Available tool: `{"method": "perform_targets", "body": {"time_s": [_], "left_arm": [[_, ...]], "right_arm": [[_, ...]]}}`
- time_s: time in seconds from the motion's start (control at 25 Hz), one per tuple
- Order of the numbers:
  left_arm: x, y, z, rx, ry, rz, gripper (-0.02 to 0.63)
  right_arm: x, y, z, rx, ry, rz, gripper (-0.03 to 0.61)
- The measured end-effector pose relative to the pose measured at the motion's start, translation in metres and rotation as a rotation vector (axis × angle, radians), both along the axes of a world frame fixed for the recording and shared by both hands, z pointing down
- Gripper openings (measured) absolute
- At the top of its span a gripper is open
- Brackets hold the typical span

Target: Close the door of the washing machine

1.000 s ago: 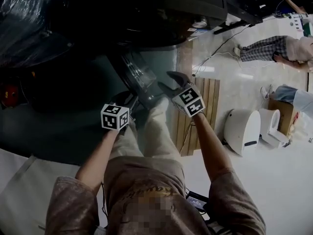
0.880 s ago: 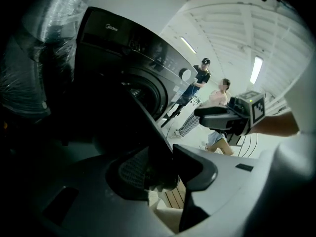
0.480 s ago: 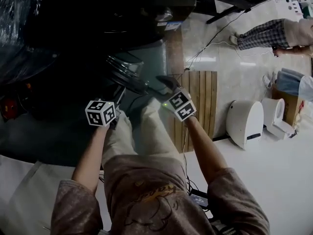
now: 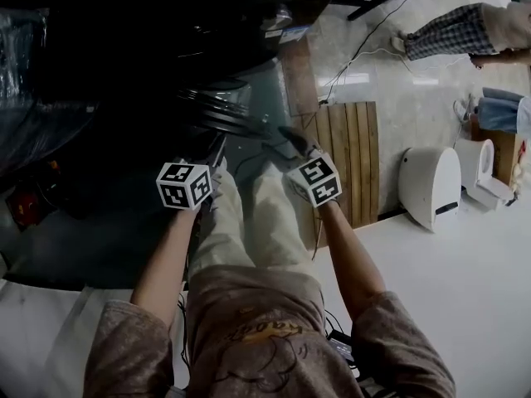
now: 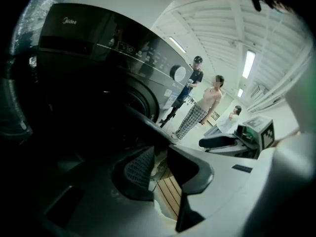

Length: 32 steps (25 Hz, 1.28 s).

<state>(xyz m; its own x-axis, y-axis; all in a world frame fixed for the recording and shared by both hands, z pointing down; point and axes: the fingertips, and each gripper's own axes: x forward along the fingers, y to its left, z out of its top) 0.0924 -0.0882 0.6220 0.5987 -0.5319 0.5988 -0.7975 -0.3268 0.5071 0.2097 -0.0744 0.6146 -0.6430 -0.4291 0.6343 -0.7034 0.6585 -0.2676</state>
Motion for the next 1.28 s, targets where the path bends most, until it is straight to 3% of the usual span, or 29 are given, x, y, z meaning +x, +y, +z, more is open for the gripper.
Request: {"method": "perform_targets", "body": {"time_s": [0.16,0.36,0.52,0.6,0.96,1.28], "left_arm": [[-0.002,-0.015,0.003,-0.011,0.015,0.010,0.029],[0.004,-0.029,0.001,-0.002,0.024,0.064,0.016],[0.006,-0.039,0.001,0.015,0.030,0.103,0.011],[0.006,-0.044,0.003,0.021,0.032,0.107,0.011],[-0.006,-0.060,0.020,0.021,0.012,0.119,0.011],[-0.012,-0.069,0.024,0.024,0.009,0.092,0.011]], "right_arm": [[-0.005,0.004,0.013,-0.023,-0.012,0.090,0.192],[-0.005,0.003,0.027,-0.009,-0.013,0.163,0.138],[-0.001,-0.005,0.041,0.010,-0.003,0.241,0.021],[-0.001,-0.011,0.048,0.010,-0.006,0.271,0.006],[0.000,-0.054,0.073,0.017,-0.066,0.391,0.002],[0.007,-0.068,0.076,0.004,-0.071,0.408,0.002]]}}
